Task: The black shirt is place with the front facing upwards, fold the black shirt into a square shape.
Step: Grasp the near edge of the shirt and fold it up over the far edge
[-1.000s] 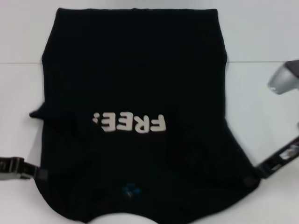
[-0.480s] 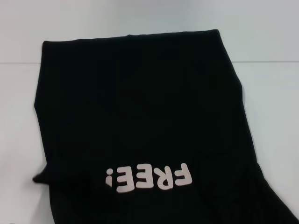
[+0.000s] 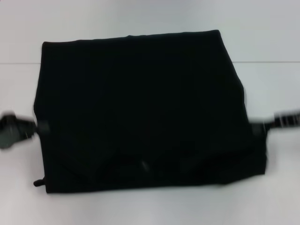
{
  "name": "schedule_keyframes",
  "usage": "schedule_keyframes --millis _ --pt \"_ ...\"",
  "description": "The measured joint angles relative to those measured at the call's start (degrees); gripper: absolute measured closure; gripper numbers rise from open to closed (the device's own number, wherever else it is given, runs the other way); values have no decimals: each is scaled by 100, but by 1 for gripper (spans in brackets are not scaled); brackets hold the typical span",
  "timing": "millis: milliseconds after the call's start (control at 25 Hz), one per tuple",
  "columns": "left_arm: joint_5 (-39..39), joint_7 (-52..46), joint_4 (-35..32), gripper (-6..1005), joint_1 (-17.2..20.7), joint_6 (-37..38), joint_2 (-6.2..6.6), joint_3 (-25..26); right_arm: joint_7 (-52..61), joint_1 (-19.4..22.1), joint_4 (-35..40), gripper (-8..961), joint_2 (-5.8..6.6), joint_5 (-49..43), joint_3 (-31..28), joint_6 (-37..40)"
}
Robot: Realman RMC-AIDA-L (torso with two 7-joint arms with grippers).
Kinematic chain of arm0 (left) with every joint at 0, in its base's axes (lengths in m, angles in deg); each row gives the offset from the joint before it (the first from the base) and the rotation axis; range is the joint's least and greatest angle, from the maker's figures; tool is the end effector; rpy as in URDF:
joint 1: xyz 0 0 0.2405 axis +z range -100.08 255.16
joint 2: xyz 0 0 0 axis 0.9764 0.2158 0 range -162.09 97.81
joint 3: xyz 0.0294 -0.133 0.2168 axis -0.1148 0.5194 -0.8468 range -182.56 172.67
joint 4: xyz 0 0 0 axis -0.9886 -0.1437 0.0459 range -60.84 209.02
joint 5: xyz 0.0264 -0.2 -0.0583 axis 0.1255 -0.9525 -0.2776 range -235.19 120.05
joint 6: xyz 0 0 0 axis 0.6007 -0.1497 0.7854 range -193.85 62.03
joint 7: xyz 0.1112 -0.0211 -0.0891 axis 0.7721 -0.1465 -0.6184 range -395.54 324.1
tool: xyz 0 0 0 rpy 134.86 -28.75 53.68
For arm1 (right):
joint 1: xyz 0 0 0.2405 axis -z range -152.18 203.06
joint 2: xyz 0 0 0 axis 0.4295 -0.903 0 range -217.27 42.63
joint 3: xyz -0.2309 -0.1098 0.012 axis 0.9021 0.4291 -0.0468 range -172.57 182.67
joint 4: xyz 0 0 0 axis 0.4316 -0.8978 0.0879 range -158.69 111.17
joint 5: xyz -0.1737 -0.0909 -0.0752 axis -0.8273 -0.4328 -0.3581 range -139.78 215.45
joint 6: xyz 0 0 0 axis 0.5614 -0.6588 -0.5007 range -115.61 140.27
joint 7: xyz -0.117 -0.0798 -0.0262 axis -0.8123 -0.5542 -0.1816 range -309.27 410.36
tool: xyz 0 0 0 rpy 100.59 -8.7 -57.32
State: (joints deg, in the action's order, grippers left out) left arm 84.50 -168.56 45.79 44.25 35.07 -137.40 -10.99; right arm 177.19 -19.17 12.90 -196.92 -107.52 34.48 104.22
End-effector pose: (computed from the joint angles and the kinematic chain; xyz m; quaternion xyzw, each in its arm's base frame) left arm -0.3274 0.3170 0.0969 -0.6819 -0.6799 -0.2665 0.0416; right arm 0.2660 0.3815 0.0604 -0.8442 0.5247 0.0617 0.0901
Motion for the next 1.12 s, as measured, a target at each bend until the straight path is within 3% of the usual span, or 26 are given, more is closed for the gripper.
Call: schedule_keyframes --millis 160,280,360,520,800,960,1120 --pt "-462 27 5 957 -45 -1063 -54 249 101 11 -356 912 5 872 -246 -1135" --pt "-1015 290 40 957 -53 -1793 -223 255 -162 24 -714 911 -67 1491 -217 -2014" --pt "-1281 543 45 957 -110 -2197 -364 231 -450 -8 -880 909 -172 1801 -207 -2434" --pt "-1402 1044 56 957 -344 -2874 -581 195 -1131 -93 -934 907 -509 2273 -207 -3154" --pt "-1411 1857 114 957 -676 -4049 -875 135 -2049 -310 -1040 903 -906 2456 -198 -4297" --pt "-1416 2163 175 957 -830 -4775 -1059 55 -2311 -418 -1230 901 -1030 2460 -191 -4883" --pt "-1428 2323 182 942 -966 -5447 -1248 -340 -2786 -522 -1532 898 -1040 2543 -190 -5254"
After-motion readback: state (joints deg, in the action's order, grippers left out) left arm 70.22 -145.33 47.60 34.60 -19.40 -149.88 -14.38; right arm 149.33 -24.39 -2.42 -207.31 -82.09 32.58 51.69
